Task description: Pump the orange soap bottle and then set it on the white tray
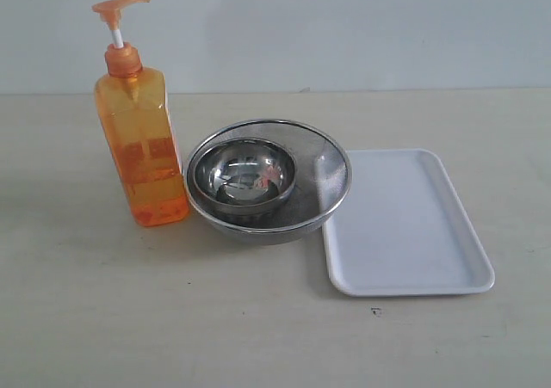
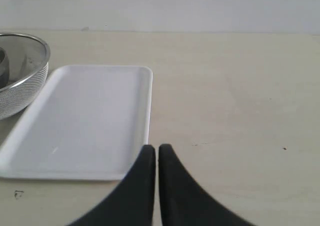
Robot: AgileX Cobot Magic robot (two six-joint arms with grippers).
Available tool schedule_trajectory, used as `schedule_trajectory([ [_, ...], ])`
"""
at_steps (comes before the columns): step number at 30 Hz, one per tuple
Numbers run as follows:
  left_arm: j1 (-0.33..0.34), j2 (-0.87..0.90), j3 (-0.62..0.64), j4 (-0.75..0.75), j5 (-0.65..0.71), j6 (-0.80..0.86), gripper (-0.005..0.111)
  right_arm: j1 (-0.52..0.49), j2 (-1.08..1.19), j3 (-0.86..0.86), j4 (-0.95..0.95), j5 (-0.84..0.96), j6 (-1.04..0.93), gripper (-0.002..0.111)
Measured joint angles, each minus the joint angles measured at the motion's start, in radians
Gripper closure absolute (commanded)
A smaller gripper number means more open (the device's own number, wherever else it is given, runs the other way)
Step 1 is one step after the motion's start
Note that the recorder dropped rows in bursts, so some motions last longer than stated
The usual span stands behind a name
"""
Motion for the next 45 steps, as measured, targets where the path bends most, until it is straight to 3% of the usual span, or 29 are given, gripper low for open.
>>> schedule_trajectory([
  [23, 0.000, 0.000, -0.002, -0.020, -0.013, -0.015, 0.102, 0.000, 0.000, 0.000, 0.000, 0.000, 0.000, 0.108],
  [34, 0.000, 0.000, -0.002, -0.147, -0.003, -0.003, 0.102, 0.000, 0.000, 0.000, 0.000, 0.000, 0.000, 0.108],
  [39, 0.000, 0.002, -0.002, -0.287, 0.033, 0.123, 0.102, 0.000, 0.000, 0.000, 0.000, 0.000, 0.000, 0.108],
  [45, 0.000, 0.081, -0.013, -0.614, 0.097, 0.485, 0.102, 0.000, 0.000, 0.000, 0.000, 0.000, 0.000, 0.108],
])
